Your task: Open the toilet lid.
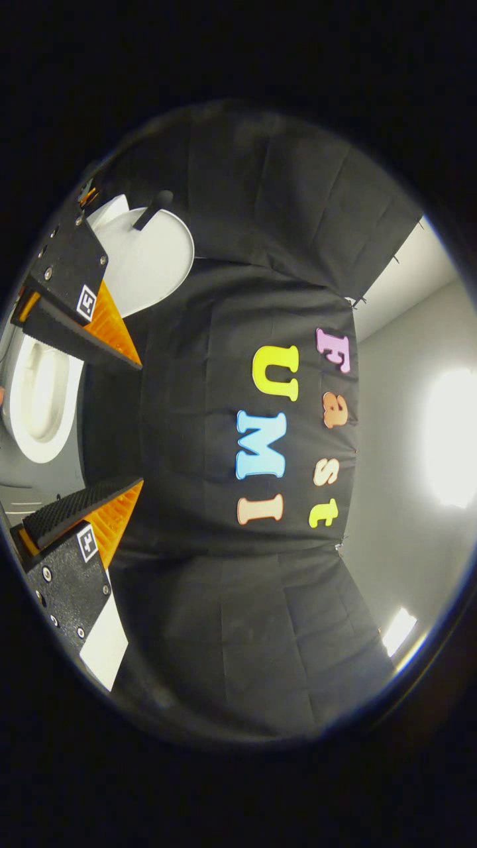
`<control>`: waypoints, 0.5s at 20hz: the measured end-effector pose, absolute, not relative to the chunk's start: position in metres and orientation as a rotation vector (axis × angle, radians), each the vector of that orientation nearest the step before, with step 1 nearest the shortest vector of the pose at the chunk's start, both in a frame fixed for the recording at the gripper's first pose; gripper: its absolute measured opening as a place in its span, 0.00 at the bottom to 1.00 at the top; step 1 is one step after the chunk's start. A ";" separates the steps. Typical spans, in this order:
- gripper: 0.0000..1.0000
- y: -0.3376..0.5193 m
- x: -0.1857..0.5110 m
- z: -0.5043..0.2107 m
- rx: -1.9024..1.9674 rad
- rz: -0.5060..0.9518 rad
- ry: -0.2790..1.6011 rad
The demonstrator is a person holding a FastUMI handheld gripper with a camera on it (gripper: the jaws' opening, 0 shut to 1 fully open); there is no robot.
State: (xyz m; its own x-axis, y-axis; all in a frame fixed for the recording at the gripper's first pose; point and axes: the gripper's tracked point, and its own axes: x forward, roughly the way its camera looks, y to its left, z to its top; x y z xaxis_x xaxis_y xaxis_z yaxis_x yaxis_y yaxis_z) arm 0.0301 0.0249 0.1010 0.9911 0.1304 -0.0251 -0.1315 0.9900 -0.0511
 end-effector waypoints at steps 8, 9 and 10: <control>0.95 -0.045 0.011 0.041 0.017 -0.007 0.045; 0.95 -0.045 0.007 0.036 0.028 -0.011 0.043; 0.95 -0.045 0.002 0.032 0.033 -0.015 0.038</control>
State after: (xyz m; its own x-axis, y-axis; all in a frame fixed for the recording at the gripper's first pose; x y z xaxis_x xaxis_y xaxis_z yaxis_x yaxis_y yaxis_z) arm 0.0023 -0.0447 0.0324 0.9992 -0.0141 -0.0385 0.0154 0.9994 0.0325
